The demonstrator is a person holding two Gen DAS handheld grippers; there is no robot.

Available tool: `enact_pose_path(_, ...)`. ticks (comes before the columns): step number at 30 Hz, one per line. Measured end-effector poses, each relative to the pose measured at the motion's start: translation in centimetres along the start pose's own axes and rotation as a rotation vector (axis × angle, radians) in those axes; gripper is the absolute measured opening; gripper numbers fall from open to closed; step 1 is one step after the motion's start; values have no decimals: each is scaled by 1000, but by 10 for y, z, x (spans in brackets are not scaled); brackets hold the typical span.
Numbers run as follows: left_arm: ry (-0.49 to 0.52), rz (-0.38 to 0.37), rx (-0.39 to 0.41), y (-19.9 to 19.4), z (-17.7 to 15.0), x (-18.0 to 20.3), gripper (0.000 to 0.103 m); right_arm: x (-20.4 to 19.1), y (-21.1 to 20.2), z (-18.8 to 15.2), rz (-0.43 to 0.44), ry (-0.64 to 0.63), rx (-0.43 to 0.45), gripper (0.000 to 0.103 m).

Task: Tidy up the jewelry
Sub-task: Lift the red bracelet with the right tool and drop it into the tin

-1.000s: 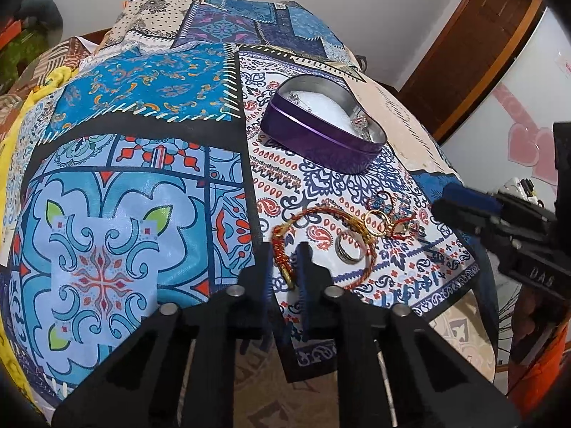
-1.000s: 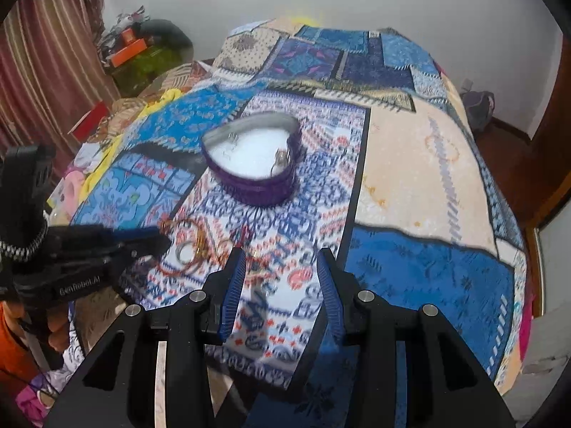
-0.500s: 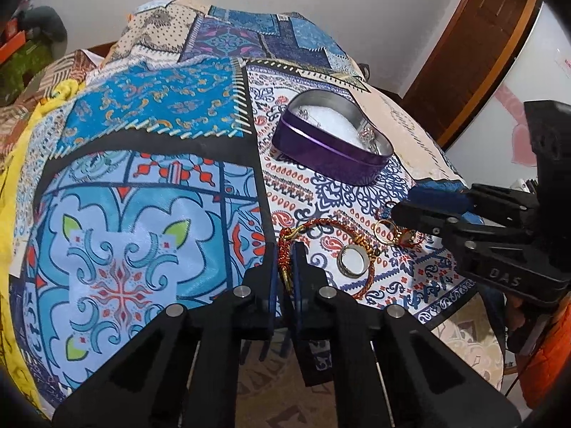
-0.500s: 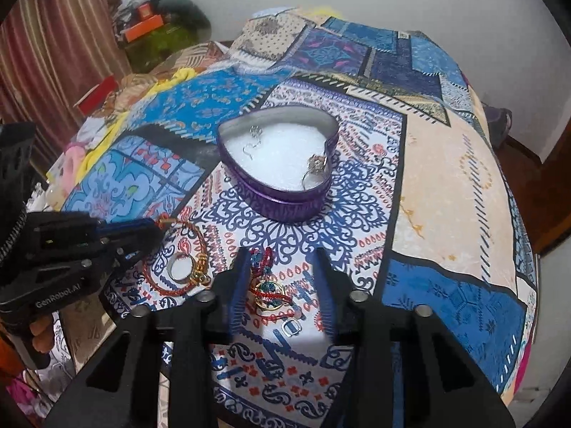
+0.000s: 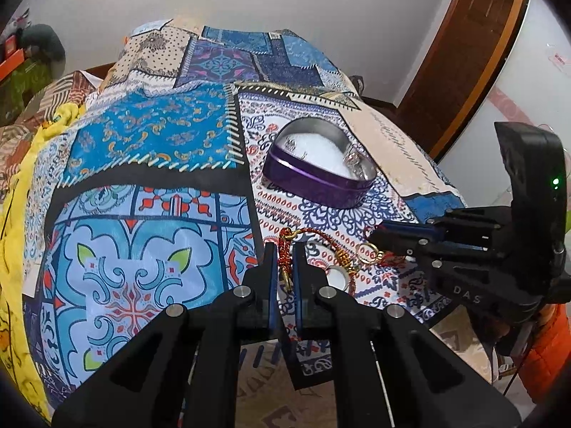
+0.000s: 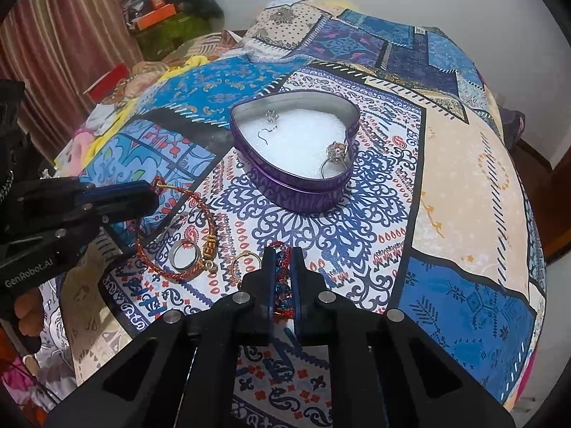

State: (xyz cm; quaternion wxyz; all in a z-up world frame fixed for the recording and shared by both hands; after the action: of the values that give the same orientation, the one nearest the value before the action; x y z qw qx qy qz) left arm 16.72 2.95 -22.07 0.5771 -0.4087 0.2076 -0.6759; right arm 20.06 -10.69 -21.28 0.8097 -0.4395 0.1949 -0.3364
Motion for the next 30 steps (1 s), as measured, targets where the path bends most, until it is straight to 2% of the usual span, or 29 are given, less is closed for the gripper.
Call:
enact_pose_path(18, 58, -11, 136, -46, 28, 26, 6, 19, -73, 13, -83, 80, 189, 7)
enact_pose_path(30, 93, -14, 214, -57, 58, 36, 6, 22, -98, 30, -111, 86, 286, 7)
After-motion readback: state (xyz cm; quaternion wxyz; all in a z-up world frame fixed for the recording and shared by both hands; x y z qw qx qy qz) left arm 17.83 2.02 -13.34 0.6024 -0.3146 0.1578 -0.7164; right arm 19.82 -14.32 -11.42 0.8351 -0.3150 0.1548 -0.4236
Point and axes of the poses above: each gripper's, at about its wrist camera, not at the fingertips, and y roughly the way its jaws point, x to its right, z to its top, the point moved 3 cm from there along y, roughly the way its jaws point, and after that the axes turned 7 degrees about -y, right-handed, at the moved point
